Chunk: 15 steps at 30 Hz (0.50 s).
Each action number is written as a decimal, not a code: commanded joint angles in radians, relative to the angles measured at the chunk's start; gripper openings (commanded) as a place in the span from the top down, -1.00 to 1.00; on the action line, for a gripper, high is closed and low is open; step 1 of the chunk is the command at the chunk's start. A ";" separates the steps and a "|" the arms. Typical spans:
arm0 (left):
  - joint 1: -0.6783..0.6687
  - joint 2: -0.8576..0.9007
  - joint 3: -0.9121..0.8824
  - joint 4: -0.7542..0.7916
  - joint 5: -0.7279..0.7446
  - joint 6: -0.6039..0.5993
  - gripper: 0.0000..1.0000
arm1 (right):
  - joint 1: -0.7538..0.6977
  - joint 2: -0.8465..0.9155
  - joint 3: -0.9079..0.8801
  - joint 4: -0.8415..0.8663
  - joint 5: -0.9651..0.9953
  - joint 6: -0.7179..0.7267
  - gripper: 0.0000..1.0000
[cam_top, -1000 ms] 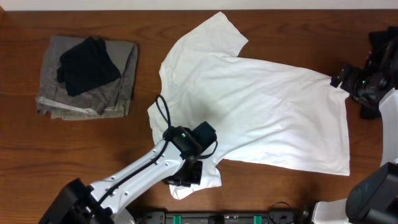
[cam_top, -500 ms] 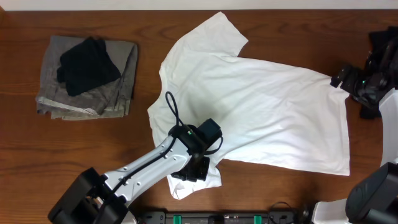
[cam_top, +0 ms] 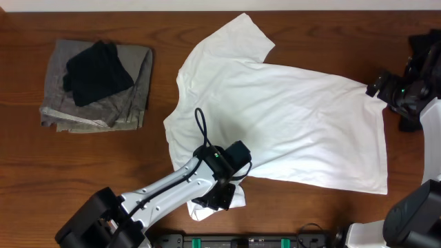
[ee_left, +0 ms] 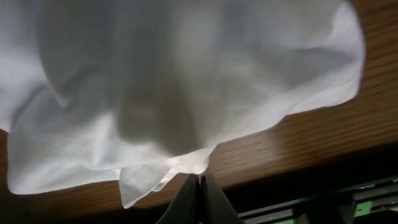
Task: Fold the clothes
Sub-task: 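Lower the hem and pull it down-right with the left gripper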
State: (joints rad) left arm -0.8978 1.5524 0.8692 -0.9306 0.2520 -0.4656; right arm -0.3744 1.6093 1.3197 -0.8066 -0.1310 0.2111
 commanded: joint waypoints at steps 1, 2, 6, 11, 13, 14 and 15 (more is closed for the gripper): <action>-0.002 0.012 -0.029 0.000 -0.003 0.021 0.90 | 0.007 0.000 0.013 0.000 0.000 -0.007 -0.98; -0.002 0.012 -0.036 0.002 -0.004 0.022 0.85 | 0.007 0.000 0.013 0.000 0.000 -0.007 -0.98; -0.002 0.012 -0.054 0.003 -0.037 0.025 0.40 | 0.007 0.000 0.013 0.000 0.000 -0.007 -0.98; -0.002 0.012 -0.054 0.010 -0.087 0.028 0.26 | 0.007 0.000 0.013 0.000 0.000 -0.007 -0.99; -0.002 0.012 -0.055 0.010 -0.089 0.028 0.26 | 0.007 0.000 0.013 0.000 0.000 -0.007 -0.98; -0.002 0.012 -0.056 0.010 -0.089 0.028 0.25 | 0.007 0.000 0.013 0.000 0.000 -0.007 -0.99; -0.002 0.012 -0.061 0.010 -0.089 0.028 0.25 | 0.007 0.000 0.013 0.000 0.000 -0.007 -0.99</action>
State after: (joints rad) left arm -0.8986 1.5543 0.8246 -0.9161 0.1932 -0.4442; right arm -0.3744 1.6093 1.3197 -0.8066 -0.1310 0.2115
